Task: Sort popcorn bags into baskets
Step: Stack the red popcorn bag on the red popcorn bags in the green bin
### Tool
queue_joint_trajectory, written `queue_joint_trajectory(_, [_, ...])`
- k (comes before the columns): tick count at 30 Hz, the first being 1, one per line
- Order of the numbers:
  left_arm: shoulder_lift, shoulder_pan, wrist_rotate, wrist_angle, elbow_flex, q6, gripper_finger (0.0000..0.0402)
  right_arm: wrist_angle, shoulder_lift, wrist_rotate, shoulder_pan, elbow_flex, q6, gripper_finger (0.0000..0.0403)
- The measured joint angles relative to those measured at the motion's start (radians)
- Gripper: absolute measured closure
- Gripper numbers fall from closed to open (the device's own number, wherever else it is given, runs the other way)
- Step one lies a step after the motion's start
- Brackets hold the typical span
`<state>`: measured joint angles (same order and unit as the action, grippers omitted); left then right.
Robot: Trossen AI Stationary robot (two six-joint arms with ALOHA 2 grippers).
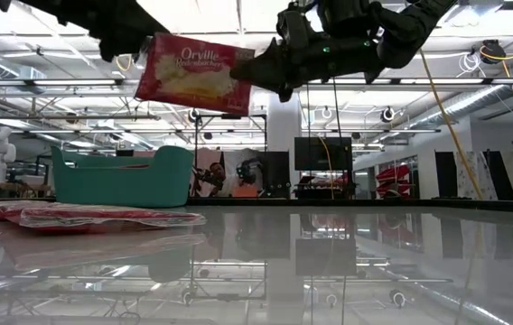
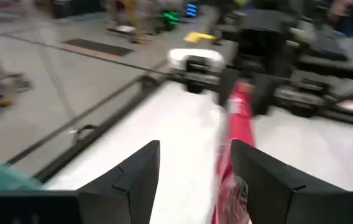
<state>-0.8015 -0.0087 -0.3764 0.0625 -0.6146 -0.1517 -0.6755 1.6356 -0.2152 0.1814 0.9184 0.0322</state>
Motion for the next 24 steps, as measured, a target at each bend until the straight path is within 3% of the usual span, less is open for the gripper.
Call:
queue_joint_trajectory(13, [0.039,0.067,0.286,0.075,-0.012,0.103,0.0234,0.030,-0.001,0.002,0.001,0.003,-0.021,0.0394])
queue_joint_trajectory(16, [0.068,0.083,0.335,0.077,-0.027,0.086,0.0223,0.038,-0.001,0.008,0.003,0.003,-0.028,0.0394])
queue_joint_trajectory(24, [0.034,0.083,0.319,0.152,-0.027,0.102,0.0170,0.029,-0.001,0.009,0.003,0.003,-0.041,0.0394])
